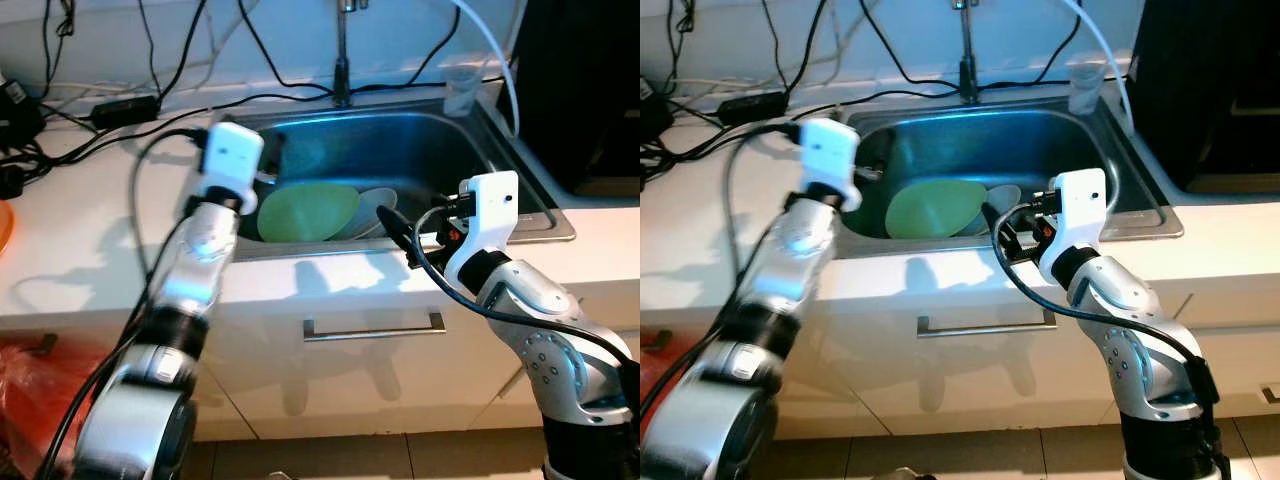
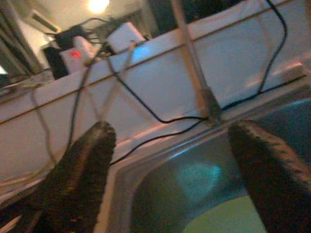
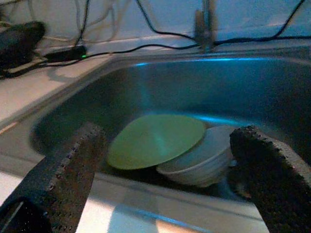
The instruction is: Kitchen organization
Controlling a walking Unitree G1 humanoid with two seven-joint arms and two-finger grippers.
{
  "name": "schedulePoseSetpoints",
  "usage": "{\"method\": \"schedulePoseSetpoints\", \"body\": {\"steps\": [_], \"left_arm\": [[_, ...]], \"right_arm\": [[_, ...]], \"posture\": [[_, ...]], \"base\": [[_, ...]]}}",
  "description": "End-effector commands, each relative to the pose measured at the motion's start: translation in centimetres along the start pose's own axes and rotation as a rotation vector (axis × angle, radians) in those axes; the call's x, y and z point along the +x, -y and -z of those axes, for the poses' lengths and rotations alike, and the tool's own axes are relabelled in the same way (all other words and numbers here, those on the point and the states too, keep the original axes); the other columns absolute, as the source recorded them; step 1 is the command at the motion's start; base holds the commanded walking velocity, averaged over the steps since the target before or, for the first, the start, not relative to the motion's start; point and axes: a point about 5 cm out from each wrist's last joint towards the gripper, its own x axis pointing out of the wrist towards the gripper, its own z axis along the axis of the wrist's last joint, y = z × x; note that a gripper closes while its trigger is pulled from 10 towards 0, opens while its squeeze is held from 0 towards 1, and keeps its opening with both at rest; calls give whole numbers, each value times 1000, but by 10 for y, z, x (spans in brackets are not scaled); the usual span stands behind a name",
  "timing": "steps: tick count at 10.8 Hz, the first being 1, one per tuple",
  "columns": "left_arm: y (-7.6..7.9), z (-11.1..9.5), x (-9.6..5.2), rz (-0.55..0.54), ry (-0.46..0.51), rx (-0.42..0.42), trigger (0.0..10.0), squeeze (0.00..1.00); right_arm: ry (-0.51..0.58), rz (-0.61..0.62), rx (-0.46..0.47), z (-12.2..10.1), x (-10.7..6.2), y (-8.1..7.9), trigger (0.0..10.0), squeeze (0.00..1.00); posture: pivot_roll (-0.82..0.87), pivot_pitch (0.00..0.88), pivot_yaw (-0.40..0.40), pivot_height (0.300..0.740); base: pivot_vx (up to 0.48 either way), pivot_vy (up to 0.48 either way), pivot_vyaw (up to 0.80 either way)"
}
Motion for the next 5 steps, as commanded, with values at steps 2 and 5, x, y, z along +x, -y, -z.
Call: {"method": "schedulePoseSetpoints", "body": {"steps": [2, 5], "left_arm": [[-15, -3, -8, -50, -15, 15, 10000, 1000], [-19, -11, -11, -79, -33, -5, 10000, 0]], "right_arm": [[43, 28, -19, -7, 8, 2, 10000, 0], [58, 36, -29, -10, 18, 5, 10000, 0]], "posture": [[15, 0, 109, 740], [33, 0, 109, 740]], "base": [[0, 0, 0], [0, 0, 0]]}}
